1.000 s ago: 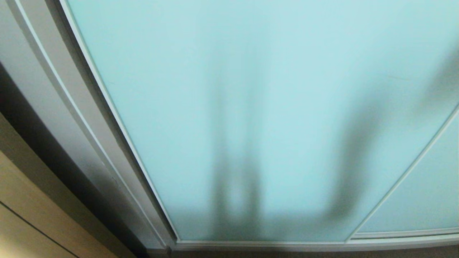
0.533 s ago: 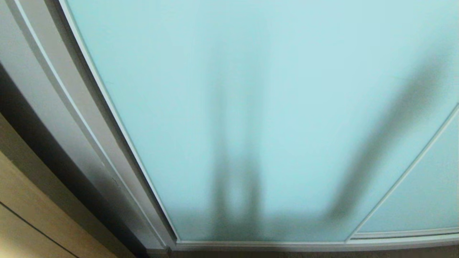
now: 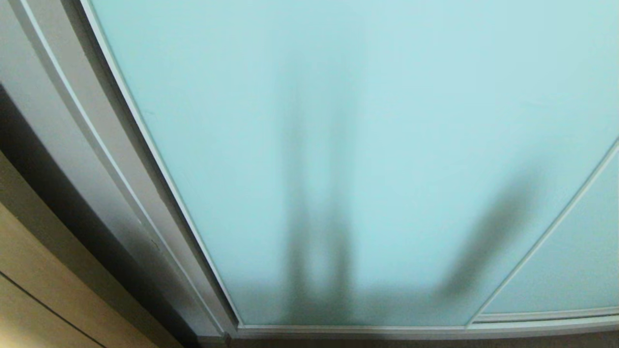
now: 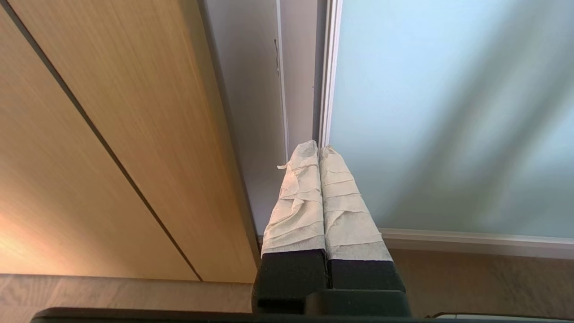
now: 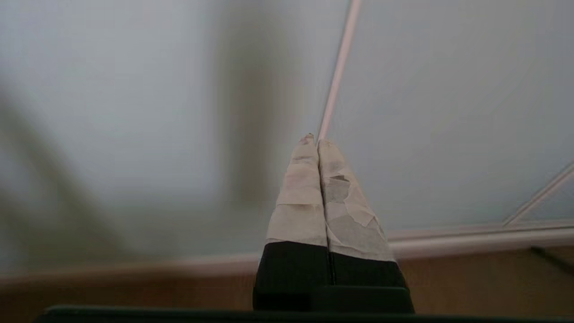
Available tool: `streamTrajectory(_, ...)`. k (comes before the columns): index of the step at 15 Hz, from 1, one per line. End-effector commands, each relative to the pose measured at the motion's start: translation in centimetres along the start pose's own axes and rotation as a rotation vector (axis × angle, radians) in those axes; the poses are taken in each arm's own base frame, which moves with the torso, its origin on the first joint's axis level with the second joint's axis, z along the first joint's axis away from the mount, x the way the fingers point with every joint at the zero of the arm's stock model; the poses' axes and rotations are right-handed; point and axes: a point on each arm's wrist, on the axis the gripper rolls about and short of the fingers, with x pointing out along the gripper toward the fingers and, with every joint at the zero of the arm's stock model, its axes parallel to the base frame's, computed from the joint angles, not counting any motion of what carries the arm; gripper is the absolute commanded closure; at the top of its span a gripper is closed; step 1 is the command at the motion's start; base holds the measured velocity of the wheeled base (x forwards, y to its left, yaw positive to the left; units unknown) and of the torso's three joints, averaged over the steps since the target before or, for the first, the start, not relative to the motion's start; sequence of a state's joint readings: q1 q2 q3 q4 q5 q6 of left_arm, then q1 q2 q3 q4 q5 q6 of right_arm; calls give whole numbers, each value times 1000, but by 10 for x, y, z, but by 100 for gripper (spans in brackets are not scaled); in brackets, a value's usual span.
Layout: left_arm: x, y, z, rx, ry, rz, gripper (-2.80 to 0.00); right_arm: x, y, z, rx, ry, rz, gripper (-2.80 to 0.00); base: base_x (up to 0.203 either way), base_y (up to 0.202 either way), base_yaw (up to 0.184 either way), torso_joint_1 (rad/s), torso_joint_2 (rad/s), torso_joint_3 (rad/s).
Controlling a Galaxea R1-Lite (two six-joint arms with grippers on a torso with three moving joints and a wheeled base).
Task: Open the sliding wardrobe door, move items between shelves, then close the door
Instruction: Open the door
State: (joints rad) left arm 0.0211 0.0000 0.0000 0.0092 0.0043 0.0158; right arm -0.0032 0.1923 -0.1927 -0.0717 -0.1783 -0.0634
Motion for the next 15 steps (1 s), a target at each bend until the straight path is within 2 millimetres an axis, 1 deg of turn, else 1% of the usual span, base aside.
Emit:
streamTrajectory(1, 0, 0, 0, 0, 3, 1, 0, -16, 0, -31, 1, -35, 27, 0, 0, 0, 0, 0, 0, 0)
streamTrajectory(3, 0, 0, 0, 0, 3, 1, 0, -12, 3, -53, 4, 7, 79, 0, 0, 0, 0, 0, 0, 0)
streamTrajectory(4, 0, 0, 0, 0, 3, 1, 0, -12, 4, -54, 15, 10, 118, 0, 0, 0, 0, 0, 0, 0)
streamTrajectory(5, 0, 0, 0, 0, 3, 1, 0, -10, 6, -62, 12, 44, 165, 0, 0, 0, 0, 0, 0, 0)
streamTrajectory(6, 0, 0, 0, 0, 3, 1, 0, -10, 6, -64, 4, 62, 186, 0, 0, 0, 0, 0, 0, 0)
streamTrajectory(15, 0, 0, 0, 0, 3, 1, 0, -10, 6, -64, 22, 60, 188, 0, 0, 0, 0, 0, 0, 0)
